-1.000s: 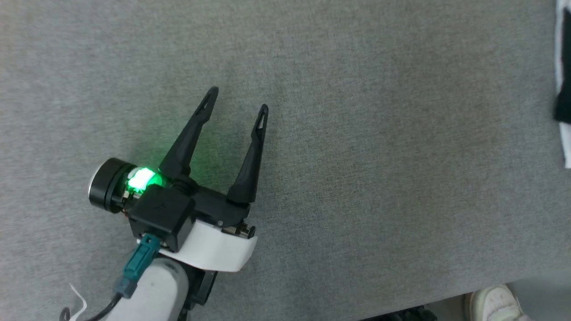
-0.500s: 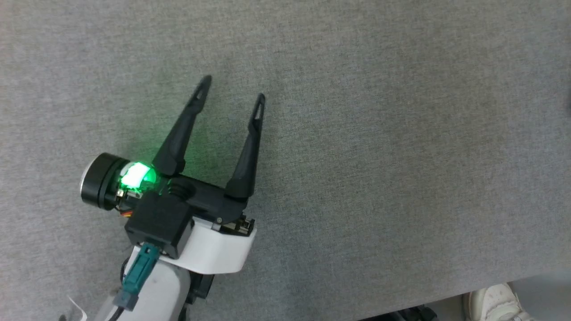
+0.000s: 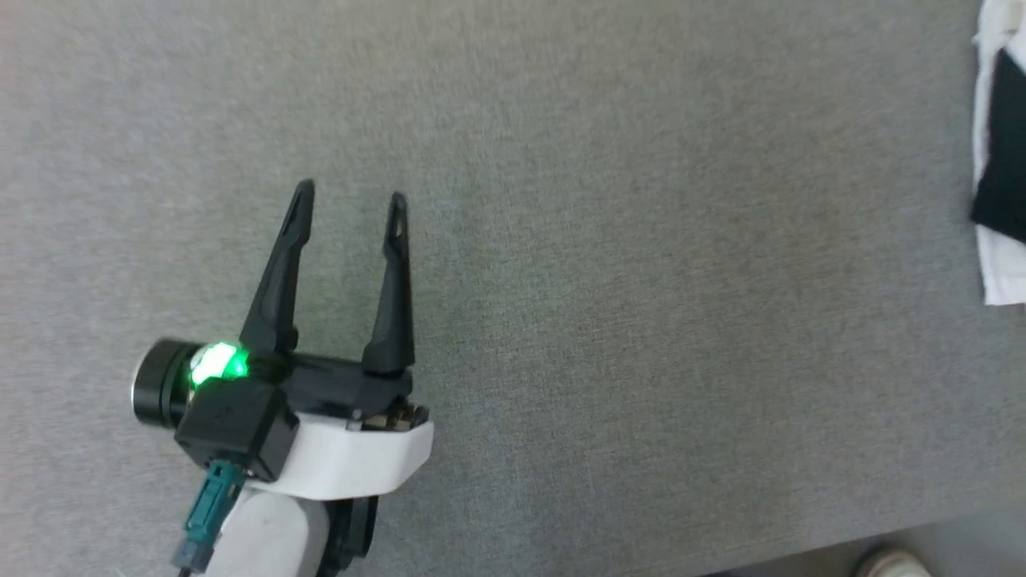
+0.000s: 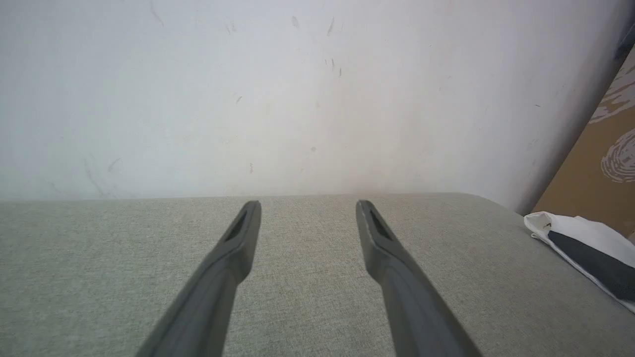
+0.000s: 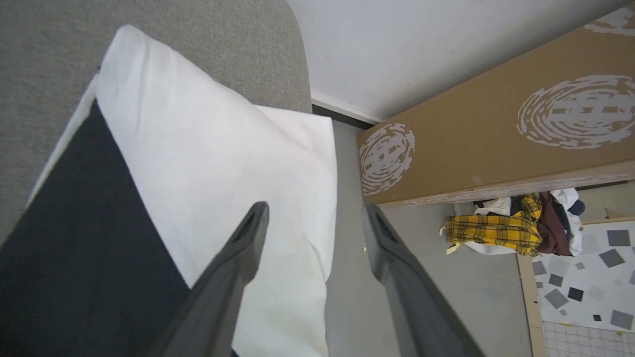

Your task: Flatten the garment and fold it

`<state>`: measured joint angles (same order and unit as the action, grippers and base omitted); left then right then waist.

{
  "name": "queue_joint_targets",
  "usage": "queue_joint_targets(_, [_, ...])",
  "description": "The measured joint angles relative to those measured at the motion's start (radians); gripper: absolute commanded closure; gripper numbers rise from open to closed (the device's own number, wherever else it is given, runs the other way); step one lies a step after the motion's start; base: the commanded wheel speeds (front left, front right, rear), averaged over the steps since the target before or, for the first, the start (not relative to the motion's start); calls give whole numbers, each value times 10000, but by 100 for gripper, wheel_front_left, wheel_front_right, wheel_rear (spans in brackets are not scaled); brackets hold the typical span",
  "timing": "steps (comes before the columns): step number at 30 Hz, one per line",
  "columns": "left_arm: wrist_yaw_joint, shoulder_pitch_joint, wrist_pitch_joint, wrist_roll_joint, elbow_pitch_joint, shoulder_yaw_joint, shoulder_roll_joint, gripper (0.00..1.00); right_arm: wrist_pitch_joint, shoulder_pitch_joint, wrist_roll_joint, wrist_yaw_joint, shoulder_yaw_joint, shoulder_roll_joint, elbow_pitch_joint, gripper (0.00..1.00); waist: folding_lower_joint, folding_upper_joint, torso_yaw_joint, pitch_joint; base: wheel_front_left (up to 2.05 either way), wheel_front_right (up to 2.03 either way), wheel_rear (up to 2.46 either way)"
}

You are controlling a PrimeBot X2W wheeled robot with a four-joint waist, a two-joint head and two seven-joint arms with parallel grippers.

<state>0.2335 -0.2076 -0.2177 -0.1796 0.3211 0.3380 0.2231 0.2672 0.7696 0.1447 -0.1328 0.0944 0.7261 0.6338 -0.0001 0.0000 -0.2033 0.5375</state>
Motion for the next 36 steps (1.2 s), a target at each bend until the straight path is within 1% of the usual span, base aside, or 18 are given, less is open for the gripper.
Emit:
queue_joint_targets(5, [54,660,-205,-316,-217,-201,-4,0,-757,-825,382,-2,-585,-930,-828,0,0,0,96,-919,0,0,0])
queue_joint_targets(11, [48,1375,-291,-759,-418,-414,-12,0,-1756,-2253,736,0,-1463,-2245,-2796,0,-1,0,290,-2089,0,0,0])
queue_joint_targets(16, [46,1969,-303,-1011,-777,-481,4,0,-2393,-3879,343,2,-2038,-3432,-4663,0,-2,0,501,-3048,0,0,0])
queue_joint_targets(24, [56,2592,-353,-1292,-1166,-656,-50,0,-3045,-6273,-493,0,-2383,-5099,-6753,0,-2,0,962,-4353,0,0,0])
queue_joint_targets(29, [52,2804,-380,-1158,-1551,-625,-12,0,-3494,-7195,-1009,0,-2535,-6100,-7396,0,0,0,1427,-4844,0,0,0])
queue_joint_targets(32, [52,2891,-380,-1101,-1960,-606,-4,0,-3691,-7543,-1204,0,-2508,-6427,-7367,0,0,0,1682,-5049,0,0,0])
queue_joint_targets(36, [46,2889,-382,-1108,-2522,-573,-33,0,-4061,-7860,-1498,0,-2602,-6665,-6989,0,0,0,1950,-5226,0,0,0])
